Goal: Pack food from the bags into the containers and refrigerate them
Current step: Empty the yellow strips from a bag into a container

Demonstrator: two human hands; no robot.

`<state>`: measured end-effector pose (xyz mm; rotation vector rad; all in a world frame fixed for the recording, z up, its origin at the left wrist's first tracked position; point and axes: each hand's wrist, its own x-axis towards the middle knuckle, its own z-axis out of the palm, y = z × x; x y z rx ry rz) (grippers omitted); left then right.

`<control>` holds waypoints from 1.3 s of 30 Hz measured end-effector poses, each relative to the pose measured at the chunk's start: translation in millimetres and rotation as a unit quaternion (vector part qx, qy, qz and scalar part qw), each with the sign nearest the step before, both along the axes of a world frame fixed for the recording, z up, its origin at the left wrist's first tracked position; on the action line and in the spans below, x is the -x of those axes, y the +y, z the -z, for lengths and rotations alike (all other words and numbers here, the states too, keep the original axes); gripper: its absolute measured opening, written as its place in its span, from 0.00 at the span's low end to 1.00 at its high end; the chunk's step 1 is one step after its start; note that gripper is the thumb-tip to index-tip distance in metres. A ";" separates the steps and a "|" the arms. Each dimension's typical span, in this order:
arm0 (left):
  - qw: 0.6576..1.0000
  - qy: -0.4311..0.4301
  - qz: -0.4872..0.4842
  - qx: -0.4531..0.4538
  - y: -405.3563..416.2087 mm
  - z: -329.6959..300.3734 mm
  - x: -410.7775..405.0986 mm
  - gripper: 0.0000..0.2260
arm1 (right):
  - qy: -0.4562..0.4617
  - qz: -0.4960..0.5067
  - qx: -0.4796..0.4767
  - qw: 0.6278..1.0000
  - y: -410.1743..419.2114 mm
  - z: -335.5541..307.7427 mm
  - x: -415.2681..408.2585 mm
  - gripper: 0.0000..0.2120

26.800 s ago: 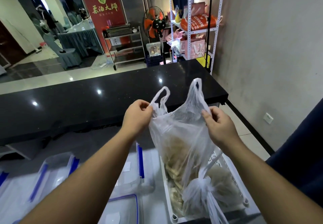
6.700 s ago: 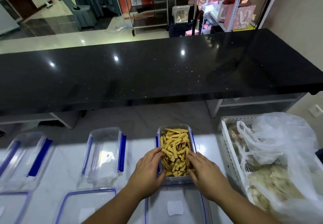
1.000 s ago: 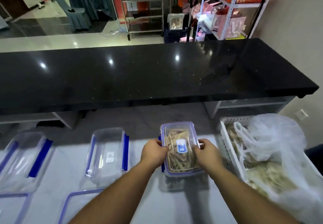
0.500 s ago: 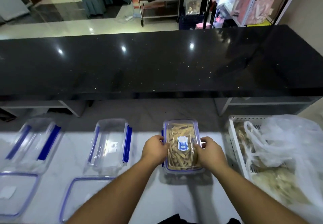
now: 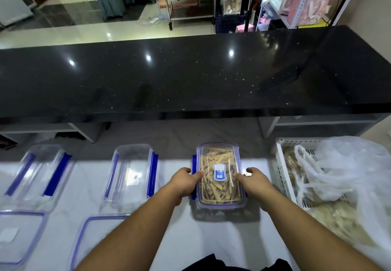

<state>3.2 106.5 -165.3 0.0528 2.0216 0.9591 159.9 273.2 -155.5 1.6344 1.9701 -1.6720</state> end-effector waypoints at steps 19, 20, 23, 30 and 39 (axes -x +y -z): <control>0.956 0.231 0.155 0.093 9.9 -7.6 -7.6 0.13 | 0.011 -0.044 -0.184 0.982 -17.0 0.3 -1.4 0.10; 0.956 0.231 0.155 0.090 9.6 -8.4 -7.8 0.13 | 0.004 -0.048 -0.189 0.981 -17.4 -0.2 -0.7 0.10; 0.956 0.235 0.157 0.082 9.0 -7.0 -7.3 0.13 | -0.030 -0.073 -0.213 0.974 -18.7 0.8 1.8 0.12; 0.947 0.265 0.166 0.077 11.3 -13.9 -5.1 0.22 | -0.079 -0.092 -0.240 0.963 -37.4 -11.3 -11.4 0.18; 0.850 0.420 0.317 0.012 29.5 -25.8 -43.9 0.18 | -0.065 -0.071 -0.371 0.924 -49.4 -30.7 -72.8 0.18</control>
